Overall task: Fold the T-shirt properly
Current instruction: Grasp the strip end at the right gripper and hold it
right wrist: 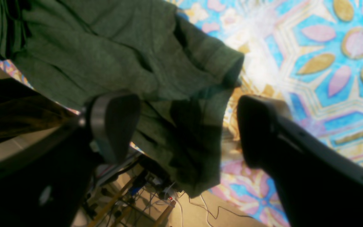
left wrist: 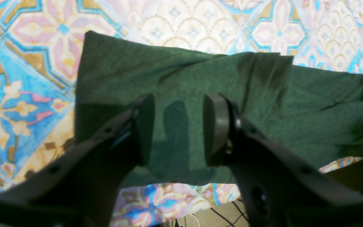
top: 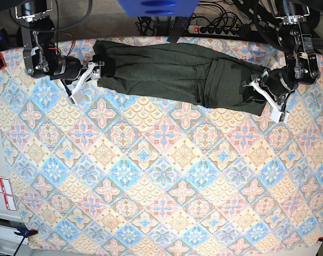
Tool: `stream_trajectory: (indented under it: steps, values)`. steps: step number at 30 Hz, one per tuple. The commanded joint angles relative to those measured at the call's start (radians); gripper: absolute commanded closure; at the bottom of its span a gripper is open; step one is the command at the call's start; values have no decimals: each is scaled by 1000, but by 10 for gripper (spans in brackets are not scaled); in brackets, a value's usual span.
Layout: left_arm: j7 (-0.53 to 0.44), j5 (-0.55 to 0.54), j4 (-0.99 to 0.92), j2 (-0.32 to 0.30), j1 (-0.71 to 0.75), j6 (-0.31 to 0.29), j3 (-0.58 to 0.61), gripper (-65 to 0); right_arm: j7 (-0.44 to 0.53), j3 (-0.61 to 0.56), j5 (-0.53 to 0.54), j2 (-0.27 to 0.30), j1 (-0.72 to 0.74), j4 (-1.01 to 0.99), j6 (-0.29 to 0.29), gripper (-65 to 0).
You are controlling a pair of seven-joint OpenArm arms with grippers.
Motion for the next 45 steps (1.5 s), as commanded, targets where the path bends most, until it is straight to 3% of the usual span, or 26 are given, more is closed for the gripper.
stream_trajectory:
  steps: [1, 17, 28, 41, 45]
  values:
    - [-15, -14, 19, -12, -8, -2, -4, -248, 8, 3, 17, 9, 7, 14, 5, -511]
    - [-15, -14, 19, -12, -10, -2, -4, -248, -17, 1, 18, -58, 13, -134, 8, -511]
    - [-15, -14, 19, -12, -10, -2, -3, -248, -63, 0, 18, -153, 13, -135, 8, -511]
    - [-15, -17, 19, -12, -10, -2, -3, -247, -106, -37, 15, -164, 105, -146, 8, -507]
    - [-15, -17, 19, -12, -10, -2, -3, -247, -105, -82, 15, -166, 107, -247, 8, -441]
